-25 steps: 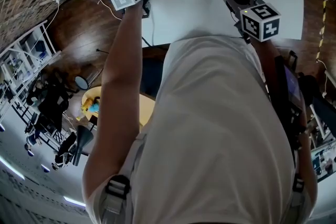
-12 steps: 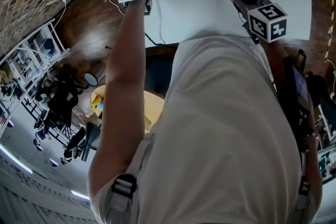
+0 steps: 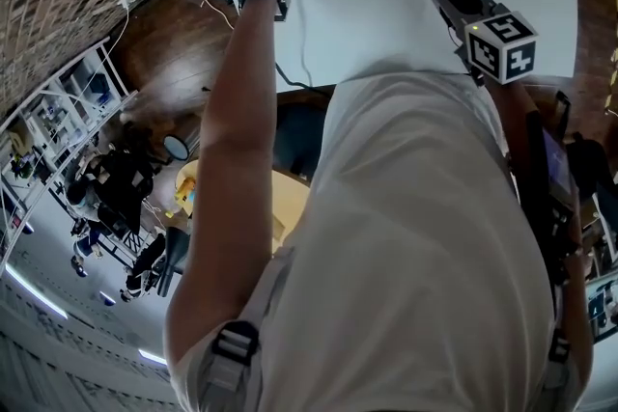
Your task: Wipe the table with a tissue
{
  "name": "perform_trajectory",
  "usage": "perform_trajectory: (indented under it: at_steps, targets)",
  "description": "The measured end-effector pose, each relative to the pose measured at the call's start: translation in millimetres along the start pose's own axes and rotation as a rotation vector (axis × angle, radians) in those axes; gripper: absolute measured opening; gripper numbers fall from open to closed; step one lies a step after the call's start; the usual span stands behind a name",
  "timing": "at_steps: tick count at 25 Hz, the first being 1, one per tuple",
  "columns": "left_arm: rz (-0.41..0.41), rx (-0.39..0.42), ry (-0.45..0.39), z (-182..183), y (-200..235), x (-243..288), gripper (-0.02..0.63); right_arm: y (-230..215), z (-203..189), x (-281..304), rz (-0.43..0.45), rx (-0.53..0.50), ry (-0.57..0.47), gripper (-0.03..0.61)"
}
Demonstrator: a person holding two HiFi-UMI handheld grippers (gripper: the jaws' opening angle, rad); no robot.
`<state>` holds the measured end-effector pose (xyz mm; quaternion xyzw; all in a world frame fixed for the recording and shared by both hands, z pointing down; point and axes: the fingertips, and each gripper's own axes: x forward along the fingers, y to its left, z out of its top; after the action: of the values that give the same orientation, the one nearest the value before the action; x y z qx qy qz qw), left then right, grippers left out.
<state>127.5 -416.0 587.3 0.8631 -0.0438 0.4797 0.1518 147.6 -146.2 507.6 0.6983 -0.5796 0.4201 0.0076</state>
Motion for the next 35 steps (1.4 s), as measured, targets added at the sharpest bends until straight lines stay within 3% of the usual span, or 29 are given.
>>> perform_trajectory:
  at_steps: [3, 7, 11, 13, 16, 19, 22, 29, 35]
  targets:
    - [-0.012, 0.032, 0.016, 8, -10, 8, 0.02, -6, -4, -5, -0.007, 0.013, -0.002, 0.008]
    - [-0.103, 0.066, 0.069, 20, -37, 26, 0.02, -16, -8, -8, -0.017, 0.022, -0.005, 0.008]
    - [-0.213, 0.149, 0.149, 19, -93, 42, 0.02, -23, -11, -12, -0.028, 0.027, -0.018, 0.008]
    - [-0.267, 0.209, 0.149, 12, -127, 45, 0.02, -24, -9, -16, -0.032, 0.024, -0.027, 0.008]
    - [-0.335, 0.285, -0.004, 18, -170, 32, 0.02, -27, 4, -21, -0.05, 0.005, -0.059, 0.008]
    - [-0.437, 0.252, -0.184, 19, -198, 0, 0.02, -28, 8, -25, -0.087, 0.003, -0.089, 0.008]
    - [-0.51, 0.24, -0.294, 10, -212, -31, 0.021, -24, 11, -28, -0.114, 0.001, -0.114, 0.008]
    - [-0.615, 0.169, -0.417, -36, -225, -87, 0.02, 13, -2, -39, -0.145, 0.009, -0.153, 0.008]
    - [-0.595, 0.158, -0.449, -66, -224, -105, 0.021, 40, -11, -52, -0.114, -0.037, -0.178, 0.008]
